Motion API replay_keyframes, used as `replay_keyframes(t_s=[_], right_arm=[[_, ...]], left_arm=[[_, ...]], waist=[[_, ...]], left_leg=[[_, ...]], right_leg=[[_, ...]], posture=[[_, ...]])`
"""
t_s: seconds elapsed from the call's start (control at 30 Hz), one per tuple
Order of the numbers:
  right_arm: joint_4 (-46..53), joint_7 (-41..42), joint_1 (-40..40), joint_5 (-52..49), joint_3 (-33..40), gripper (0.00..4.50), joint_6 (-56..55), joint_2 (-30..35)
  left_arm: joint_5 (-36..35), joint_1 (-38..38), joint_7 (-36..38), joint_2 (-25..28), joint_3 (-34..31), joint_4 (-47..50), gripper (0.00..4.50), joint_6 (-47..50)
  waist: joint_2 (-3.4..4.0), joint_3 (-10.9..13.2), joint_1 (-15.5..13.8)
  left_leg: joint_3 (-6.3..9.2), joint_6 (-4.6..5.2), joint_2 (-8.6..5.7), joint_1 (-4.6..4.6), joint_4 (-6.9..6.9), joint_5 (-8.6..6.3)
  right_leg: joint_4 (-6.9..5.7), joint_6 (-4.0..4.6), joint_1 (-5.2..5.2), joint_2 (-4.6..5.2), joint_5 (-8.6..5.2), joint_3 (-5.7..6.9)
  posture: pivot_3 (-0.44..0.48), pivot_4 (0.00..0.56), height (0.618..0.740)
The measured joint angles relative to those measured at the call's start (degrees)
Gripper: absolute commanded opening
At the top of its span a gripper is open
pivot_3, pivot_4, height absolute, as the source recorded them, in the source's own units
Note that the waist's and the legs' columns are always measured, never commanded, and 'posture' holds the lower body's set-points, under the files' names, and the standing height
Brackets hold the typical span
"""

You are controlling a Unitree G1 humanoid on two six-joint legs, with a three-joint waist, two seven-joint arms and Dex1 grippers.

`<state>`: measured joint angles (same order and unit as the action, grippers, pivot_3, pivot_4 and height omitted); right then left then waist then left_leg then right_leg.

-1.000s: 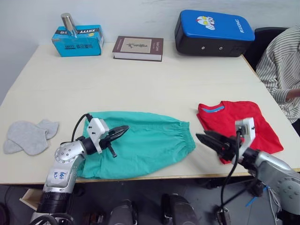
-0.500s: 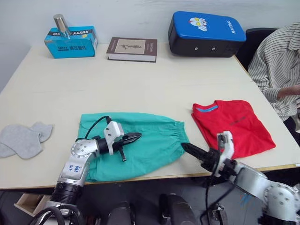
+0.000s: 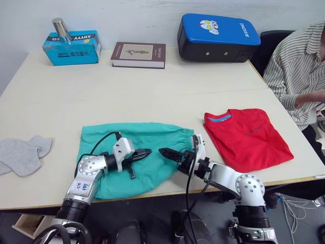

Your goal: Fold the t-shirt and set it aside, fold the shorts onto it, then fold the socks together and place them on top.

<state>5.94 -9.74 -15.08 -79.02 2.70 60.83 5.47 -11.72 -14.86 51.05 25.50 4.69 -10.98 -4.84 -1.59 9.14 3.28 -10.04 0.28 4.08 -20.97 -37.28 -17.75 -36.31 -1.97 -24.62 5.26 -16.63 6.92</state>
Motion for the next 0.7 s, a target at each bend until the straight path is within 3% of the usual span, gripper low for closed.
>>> replay_keyframes(t_s=[0.2,0.53,0.7], right_arm=[[1.72,2.47,-0.52,3.31,0.11,0.03,-2.34,-0.46],[3.73,2.07,-0.55,6.97,5.43,0.03,-7.56,1.5],[4.16,2.06,-2.47,10.5,9.06,0.03,-8.26,9.7]], left_arm=[[-0.46,0.14,-0.94,-0.14,-1.12,-0.22,0.0,1.03],[-0.42,-4.14,-4.44,-2.32,-2.54,-1.12,0.0,1.08],[-1.54,-4.39,-5.74,-2.43,-3.79,2.13,0.0,3.13]], waist=[[-0.09,-0.06,-0.29],[0.13,0.1,-2.03],[0.39,0.27,-1.72]], left_leg=[[0.11,0.02,-0.05,0.02,0.01,0.12],[0.21,0.34,-0.38,-0.37,0.0,0.09],[0.04,0.26,-0.43,-0.54,-0.03,0.06]], right_leg=[[0.01,-0.01,0.07,0.04,0.04,0.0],[0.36,-0.31,-0.03,0.29,0.23,0.03],[0.58,-0.42,-0.13,0.33,0.28,0.04]], posture=[[0.0,0.15,0.74],[0.0,0.15,0.74],[0.0,0.15,0.74]])
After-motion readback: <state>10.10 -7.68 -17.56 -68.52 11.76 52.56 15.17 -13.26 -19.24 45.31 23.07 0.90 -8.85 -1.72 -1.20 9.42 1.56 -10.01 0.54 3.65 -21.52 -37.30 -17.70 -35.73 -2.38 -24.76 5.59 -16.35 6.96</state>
